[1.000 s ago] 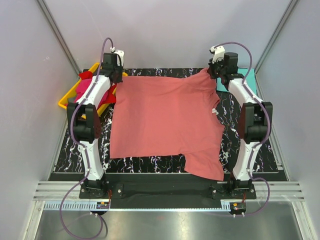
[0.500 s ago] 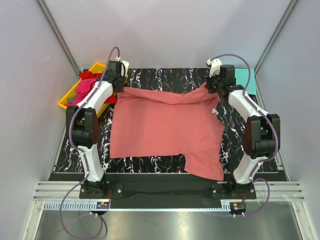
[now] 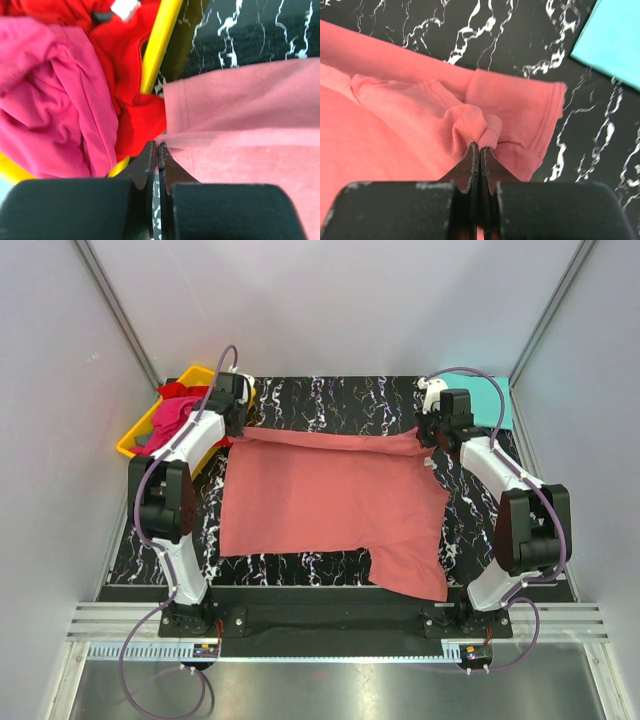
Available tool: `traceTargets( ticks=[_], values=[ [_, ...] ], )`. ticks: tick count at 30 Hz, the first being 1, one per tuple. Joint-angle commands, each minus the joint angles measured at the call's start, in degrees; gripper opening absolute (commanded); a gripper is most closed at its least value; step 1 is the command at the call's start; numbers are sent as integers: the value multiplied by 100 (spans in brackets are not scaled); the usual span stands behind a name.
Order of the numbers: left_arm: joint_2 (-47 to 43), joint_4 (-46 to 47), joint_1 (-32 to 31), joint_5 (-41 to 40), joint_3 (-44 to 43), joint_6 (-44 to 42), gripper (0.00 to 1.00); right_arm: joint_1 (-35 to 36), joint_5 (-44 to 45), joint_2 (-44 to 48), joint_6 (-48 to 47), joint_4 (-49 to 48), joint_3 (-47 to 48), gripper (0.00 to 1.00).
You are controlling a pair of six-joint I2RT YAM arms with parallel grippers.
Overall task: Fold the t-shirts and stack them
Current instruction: Fold the tshirt
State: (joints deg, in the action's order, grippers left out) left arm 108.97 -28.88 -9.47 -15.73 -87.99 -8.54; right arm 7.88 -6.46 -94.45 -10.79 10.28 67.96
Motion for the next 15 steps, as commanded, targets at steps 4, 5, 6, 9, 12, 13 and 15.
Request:
traceTargets(
  ticks=[4, 5, 6, 9, 12, 13, 15],
  values=[
    [-517, 207, -2, -220, 659, 212, 0, 29, 66, 243, 630, 176, -72, 0],
    [-491, 129, -2, -238, 669, 186, 0, 29, 5, 261, 683, 176, -125, 0],
    [-464, 42, -2, -186, 651, 159, 0, 29, 13, 313, 718, 158, -186, 0],
    [-490, 23, -37, -194, 826, 71, 0, 47, -48, 401, 885, 88, -380, 1],
    [-508, 23, -98, -282, 949, 115, 2, 56, -13, 489, 1043, 105, -564, 5],
    [-526, -3, -116, -291, 985, 150, 2, 65, 4, 516, 1200, 114, -661, 11],
    [-552, -12, -142, -325, 1116, 177, 2, 73, 13, 551, 1499, 281, -740, 16]
  ],
)
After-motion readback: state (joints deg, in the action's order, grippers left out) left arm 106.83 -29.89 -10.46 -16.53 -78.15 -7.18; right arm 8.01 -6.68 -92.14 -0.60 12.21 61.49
